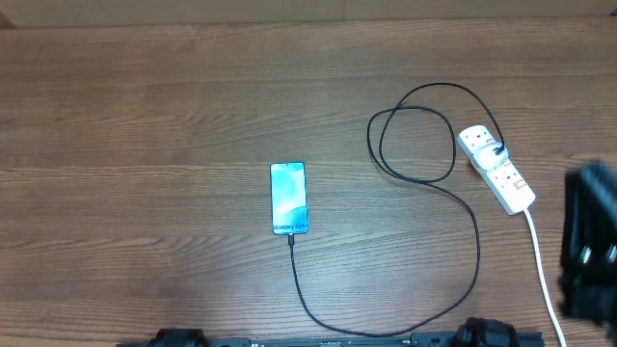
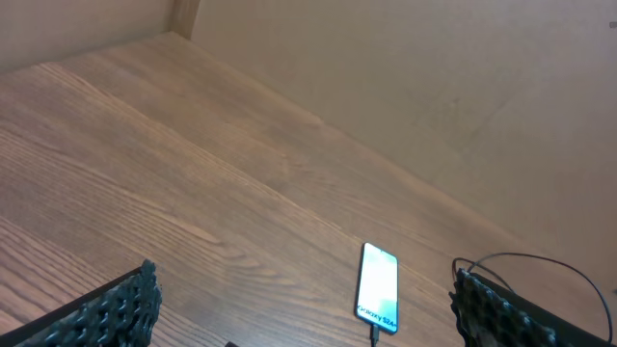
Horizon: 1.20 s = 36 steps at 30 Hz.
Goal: Plug charger to phone and switch on socket
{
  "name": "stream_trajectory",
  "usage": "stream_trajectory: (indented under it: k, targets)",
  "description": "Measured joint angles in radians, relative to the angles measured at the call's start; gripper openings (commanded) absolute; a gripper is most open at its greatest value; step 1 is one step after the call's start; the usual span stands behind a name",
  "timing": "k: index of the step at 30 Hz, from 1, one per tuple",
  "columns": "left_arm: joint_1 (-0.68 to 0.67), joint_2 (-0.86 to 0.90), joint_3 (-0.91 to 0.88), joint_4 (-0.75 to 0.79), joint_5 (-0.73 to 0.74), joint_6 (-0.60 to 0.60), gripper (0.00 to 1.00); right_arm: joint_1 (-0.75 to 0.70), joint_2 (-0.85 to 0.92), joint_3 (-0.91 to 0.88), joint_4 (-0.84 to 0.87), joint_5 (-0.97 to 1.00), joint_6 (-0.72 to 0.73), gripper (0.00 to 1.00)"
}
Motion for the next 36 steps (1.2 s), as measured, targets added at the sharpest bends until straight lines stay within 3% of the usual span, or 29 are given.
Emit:
stream_trajectory:
  k: [6,18,26,29,32,33,36]
  targets:
    - [0.0,0.0,0.0,-0.002,0.0,0.0,1.0,-0.113,-0.225,-0.077,-0.075,-0.002,0.007,0.2]
    - [0.0,0.0,0.0,-0.008,0.0,0.0,1.0,0.048,-0.448,-0.016,-0.13,-0.005,-0.061,0.21]
    - [0.0,0.0,0.0,-0.009,0.0,0.0,1.0,0.171,-0.572,0.065,-0.182,-0.009,-0.17,0.27]
    - [0.0,0.0,0.0,-0.016,0.0,0.0,1.0,0.196,-0.572,0.084,-0.203,-0.009,-0.217,0.4]
    - [0.0,0.0,0.0,-0.049,0.0,-0.001,1.0,0.221,-0.572,0.085,-0.213,-0.005,-0.246,0.89]
    - [0.0,0.0,0.0,-0.064,0.0,-0.001,1.0,0.231,-0.572,0.086,-0.214,-0.003,-0.251,0.98]
    - [0.0,0.0,0.0,-0.093,0.0,-0.003,1.0,0.267,-0.572,0.085,-0.182,0.03,-0.266,1.0]
